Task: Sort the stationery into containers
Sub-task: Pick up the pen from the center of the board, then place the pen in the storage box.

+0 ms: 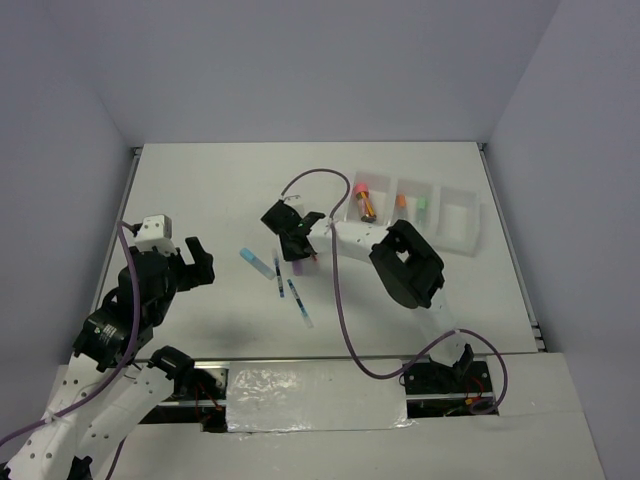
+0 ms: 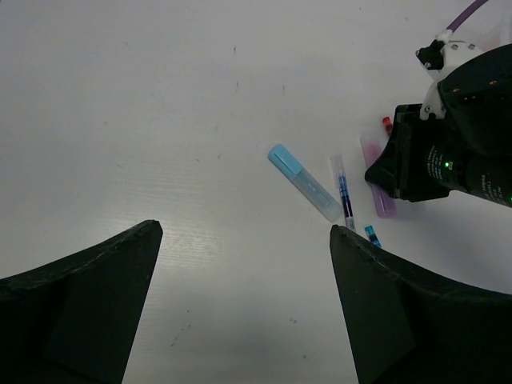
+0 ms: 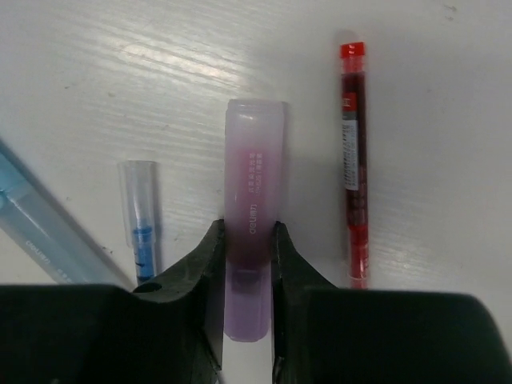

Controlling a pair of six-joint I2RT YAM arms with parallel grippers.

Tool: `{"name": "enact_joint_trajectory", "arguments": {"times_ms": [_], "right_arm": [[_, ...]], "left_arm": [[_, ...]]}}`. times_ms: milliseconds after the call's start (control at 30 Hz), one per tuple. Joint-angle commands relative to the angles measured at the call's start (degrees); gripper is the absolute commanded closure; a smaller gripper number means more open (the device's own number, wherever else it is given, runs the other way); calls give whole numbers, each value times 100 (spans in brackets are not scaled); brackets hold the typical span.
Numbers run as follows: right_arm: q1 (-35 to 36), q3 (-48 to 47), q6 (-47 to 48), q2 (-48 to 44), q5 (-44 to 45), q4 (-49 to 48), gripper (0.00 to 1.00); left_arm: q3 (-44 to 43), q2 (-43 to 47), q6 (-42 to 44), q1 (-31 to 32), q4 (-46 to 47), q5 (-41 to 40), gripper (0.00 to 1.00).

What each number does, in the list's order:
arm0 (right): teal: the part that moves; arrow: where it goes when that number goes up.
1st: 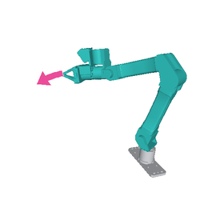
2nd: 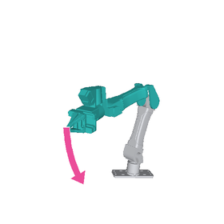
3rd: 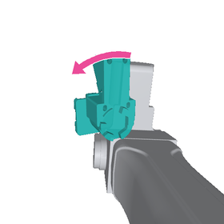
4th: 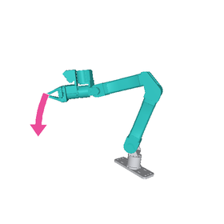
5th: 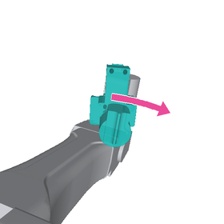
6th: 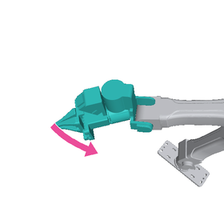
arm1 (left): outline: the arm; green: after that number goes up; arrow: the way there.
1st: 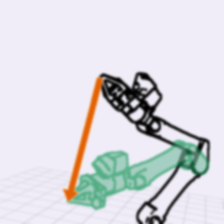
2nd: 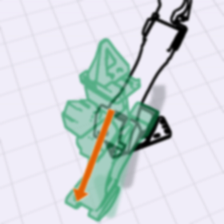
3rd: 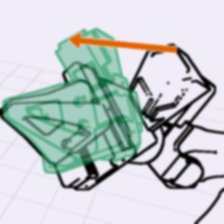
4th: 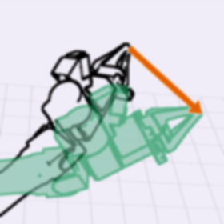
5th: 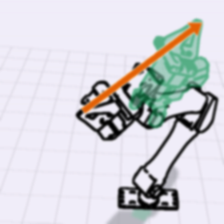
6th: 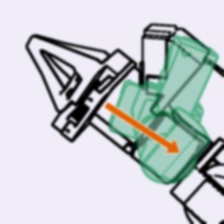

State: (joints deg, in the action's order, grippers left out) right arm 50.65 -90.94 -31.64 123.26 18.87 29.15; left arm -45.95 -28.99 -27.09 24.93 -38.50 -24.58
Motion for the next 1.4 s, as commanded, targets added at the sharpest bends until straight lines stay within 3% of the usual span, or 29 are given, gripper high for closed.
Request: {"name": "enact_joint_trajectory", "arguments": {"times_ms": [0,100,267,467,600,833,900,1000,1033,1067,1133,1267,1367], "right_arm": [[138,-109,17,85,-384,-241,87],[164,513,577,-563,-1628,-1344,87],[-203,1042,1116,-1795,-1633,-1842,88],[-1479,1710,1142,-3000,-886,-1157,90],[-2846,1755,1142,-3168,-412,-419,91],[-4149,1219,1467,-2879,-296,30,86],[-4317,1088,1529,-2668,-428,65,81],[-4485,921,1617,-2361,-525,82,67],[-4520,876,1600,-2299,-664,74,37],[-4520,824,1573,-2246,-727,135,27],[-4459,700,1494,-2271,-867,170,15],[-3776,1007,1546,-2929,-1086,-468,14],[-2356,1516,2028,-3281,-1665,-1320,16]], "left_arm": [[-1,87,37,21,211,-21,1],[-10,78,55,30,211,-12,1],[-10,87,20,47,194,-56,1],[-10,131,20,91,194,-73,1],[-1,96,37,100,203,-47,1],[-10,17,28,100,194,-73,1],[-1,-1,29,109,194,-56,1],[-19,-62,29,109,185,-65,1],[-10,-71,37,109,194,-56,1],[-19,-97,37,109,203,-47,1],[-10,-107,37,109,203,-29,1],[-10,-142,37,109,203,-29,1],[-19,-150,37,100,203,-47,1]]}}
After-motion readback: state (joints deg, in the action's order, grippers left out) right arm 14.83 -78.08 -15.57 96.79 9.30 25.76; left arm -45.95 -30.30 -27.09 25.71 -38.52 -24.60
